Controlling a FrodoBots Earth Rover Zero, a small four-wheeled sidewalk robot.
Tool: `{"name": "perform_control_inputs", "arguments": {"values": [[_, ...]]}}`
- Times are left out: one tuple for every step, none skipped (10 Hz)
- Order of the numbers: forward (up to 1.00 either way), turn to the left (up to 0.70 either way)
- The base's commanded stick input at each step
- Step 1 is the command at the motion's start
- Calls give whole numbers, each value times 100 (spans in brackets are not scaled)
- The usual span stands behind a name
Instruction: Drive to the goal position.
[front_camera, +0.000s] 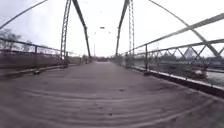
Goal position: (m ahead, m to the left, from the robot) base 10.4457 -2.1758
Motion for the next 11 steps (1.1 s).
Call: {"name": "perform_control_inputs", "arguments": {"values": [[100,0],[100,0],[100,0],[100,-1],[100,-20],[100,-39],[100,-40],[100,-40],[100,-32],[100,-12],[100,0]]}}
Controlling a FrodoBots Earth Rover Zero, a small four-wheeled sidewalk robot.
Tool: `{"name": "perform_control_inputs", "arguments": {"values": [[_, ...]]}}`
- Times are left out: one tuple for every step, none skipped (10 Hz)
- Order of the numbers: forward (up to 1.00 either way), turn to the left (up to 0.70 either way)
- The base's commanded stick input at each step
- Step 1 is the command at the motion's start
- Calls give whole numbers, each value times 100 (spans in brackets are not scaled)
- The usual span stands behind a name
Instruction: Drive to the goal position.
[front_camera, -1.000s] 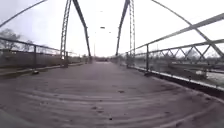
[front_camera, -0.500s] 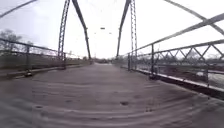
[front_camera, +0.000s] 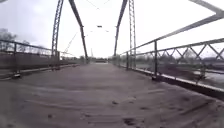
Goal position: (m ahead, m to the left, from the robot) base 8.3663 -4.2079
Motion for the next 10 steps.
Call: {"name": "perform_control_inputs", "arguments": {"values": [[100,0],[100,0],[100,0],[100,0],[100,0],[100,0],[100,0],[100,0],[100,0],[100,0]]}}
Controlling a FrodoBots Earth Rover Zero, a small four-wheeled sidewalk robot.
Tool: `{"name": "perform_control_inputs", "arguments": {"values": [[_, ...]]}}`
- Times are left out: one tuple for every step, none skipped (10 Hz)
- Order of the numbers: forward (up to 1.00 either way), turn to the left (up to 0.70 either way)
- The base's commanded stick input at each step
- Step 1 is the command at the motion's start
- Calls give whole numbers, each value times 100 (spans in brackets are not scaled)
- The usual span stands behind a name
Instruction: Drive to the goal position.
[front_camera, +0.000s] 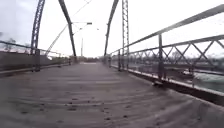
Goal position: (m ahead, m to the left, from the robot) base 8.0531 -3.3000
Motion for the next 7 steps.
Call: {"name": "perform_control_inputs", "arguments": {"values": [[100,0],[100,0],[100,0],[100,0],[100,0],[100,0],[100,0]]}}
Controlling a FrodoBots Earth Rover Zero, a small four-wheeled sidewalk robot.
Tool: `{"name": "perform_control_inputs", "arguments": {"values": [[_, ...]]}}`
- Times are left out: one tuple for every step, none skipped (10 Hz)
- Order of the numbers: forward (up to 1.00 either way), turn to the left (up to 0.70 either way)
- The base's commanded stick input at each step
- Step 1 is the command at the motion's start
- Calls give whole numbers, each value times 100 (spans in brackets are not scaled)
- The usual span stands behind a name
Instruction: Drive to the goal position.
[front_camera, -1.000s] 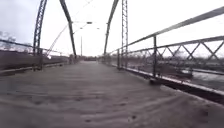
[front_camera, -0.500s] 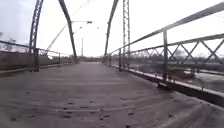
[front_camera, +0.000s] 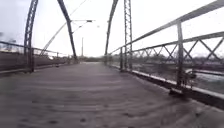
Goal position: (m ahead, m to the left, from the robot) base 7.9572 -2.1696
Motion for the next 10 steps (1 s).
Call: {"name": "perform_control_inputs", "arguments": {"values": [[100,0],[100,0],[100,-1],[100,-2],[100,-2],[100,-2],[100,-2],[100,-2],[100,-2],[100,-2]]}}
